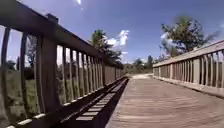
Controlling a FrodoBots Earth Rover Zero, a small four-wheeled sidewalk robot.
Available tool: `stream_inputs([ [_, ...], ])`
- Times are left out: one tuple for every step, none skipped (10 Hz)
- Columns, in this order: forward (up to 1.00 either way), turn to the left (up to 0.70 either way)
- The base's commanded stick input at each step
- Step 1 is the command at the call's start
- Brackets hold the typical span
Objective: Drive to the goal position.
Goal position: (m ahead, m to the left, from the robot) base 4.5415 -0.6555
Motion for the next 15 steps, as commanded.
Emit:
stream_inputs([
  [0.65,-0.12],
  [0.65,-0.32],
  [0.65,-0.32],
  [0.65,-0.32],
  [0.65,-0.32],
  [0.65,-0.32],
  [0.65,-0.32],
  [0.65,-0.32],
  [0.65,-0.32],
  [0.65,-0.32],
  [0.65,-0.32],
  [0.65,-0.32],
  [0.65,-0.32],
  [0.65,-0.22],
  [0.65,0.0],
])
